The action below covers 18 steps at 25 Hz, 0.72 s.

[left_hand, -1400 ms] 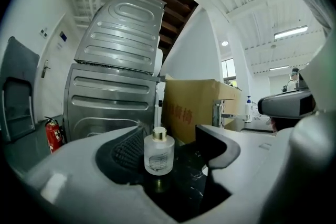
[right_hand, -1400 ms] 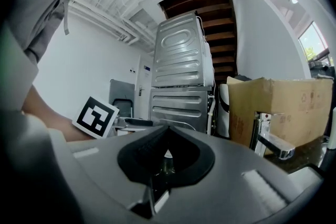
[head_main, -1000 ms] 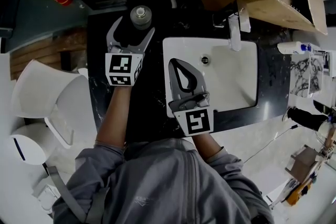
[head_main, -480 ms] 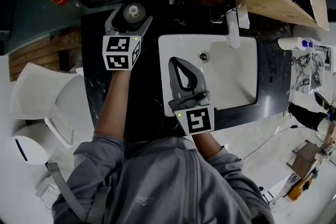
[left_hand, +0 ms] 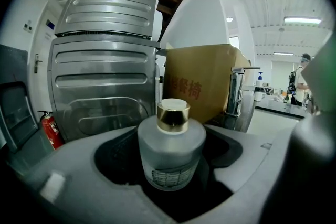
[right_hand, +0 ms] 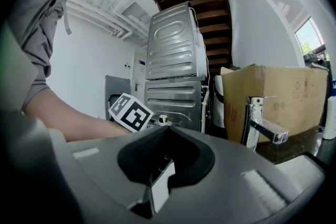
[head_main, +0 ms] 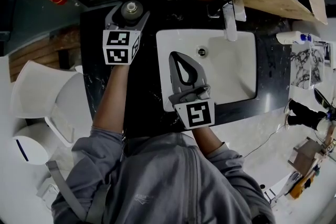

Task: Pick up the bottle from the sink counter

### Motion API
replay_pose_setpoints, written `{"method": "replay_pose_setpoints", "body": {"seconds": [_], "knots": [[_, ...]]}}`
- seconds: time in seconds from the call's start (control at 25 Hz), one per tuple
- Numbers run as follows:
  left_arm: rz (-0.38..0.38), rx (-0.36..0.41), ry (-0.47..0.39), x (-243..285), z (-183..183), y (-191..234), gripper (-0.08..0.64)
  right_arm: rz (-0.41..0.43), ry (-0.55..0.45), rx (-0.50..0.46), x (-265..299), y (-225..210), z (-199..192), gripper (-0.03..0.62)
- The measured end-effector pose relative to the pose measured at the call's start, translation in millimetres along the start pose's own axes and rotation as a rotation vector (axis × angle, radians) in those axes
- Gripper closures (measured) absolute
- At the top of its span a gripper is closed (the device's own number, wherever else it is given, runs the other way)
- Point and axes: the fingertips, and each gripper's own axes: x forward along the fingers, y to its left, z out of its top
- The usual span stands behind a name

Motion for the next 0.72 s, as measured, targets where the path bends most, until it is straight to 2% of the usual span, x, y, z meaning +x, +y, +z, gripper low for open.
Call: {"method": "replay_pose_setpoints", "body": {"seconds": [0.12,0.28,0.52,0.72], "knots": [[-0.007,0.001,-0.019,-15,5,-6,0.219,-0.003,0.011,-0.006,-5,1,-3,0.591],[-0.018,0.039,-0.044,-40,20,-21,0.219,-0.001,-0.001,-0.015,-11,2,0,0.591],[-0.017,0.056,-0.087,-102,43,-48,0.219,0.0,-0.036,-0.05,-33,6,13,0.591],[0.012,0.055,-0.12,-160,57,-70,0.219,0.018,-0.074,-0.063,-55,14,28,0.591]]}}
